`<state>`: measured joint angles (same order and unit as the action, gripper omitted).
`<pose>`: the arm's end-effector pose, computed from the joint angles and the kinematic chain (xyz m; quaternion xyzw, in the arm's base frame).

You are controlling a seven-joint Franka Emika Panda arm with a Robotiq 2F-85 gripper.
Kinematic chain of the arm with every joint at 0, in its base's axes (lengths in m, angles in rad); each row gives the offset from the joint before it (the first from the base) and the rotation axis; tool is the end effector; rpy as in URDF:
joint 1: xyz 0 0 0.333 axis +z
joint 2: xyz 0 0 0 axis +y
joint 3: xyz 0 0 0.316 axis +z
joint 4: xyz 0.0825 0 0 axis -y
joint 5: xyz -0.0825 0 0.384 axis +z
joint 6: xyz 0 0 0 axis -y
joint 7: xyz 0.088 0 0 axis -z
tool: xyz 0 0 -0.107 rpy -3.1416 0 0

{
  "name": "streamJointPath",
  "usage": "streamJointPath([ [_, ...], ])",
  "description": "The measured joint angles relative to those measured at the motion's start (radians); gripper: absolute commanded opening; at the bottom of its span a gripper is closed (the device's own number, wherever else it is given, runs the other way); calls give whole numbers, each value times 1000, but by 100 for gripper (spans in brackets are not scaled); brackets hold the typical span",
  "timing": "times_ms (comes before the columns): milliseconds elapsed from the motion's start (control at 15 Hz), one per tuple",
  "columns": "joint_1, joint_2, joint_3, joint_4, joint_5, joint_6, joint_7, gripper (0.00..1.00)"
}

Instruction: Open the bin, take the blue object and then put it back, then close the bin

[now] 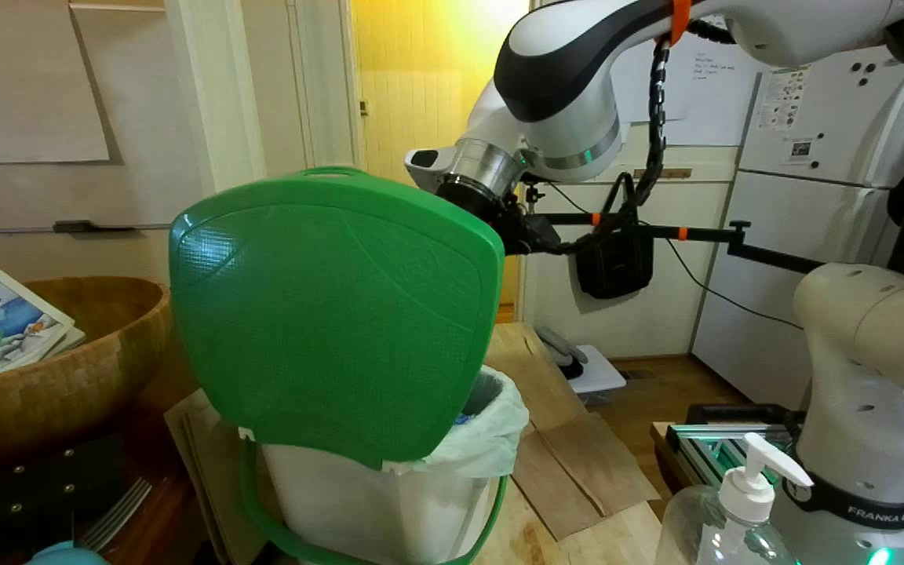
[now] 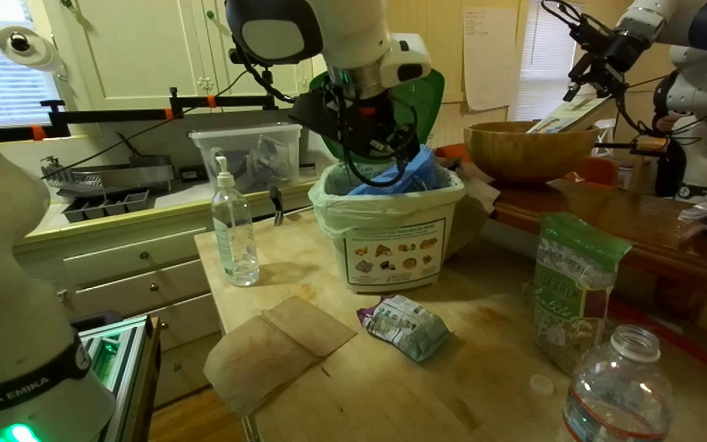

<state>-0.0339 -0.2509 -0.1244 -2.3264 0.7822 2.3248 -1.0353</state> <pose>0.4873 -0.0674 0.4681 -0.9220 -0.1843 -0.2721 0.2047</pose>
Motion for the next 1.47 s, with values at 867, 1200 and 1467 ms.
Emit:
streamJointPath([
  [867,56,88,20,-18,241,172,-307,74],
  [1200,56,116,35,-17,241,171,-307,46],
  [1467,50,126,35,-11,241,131,-282,15],
])
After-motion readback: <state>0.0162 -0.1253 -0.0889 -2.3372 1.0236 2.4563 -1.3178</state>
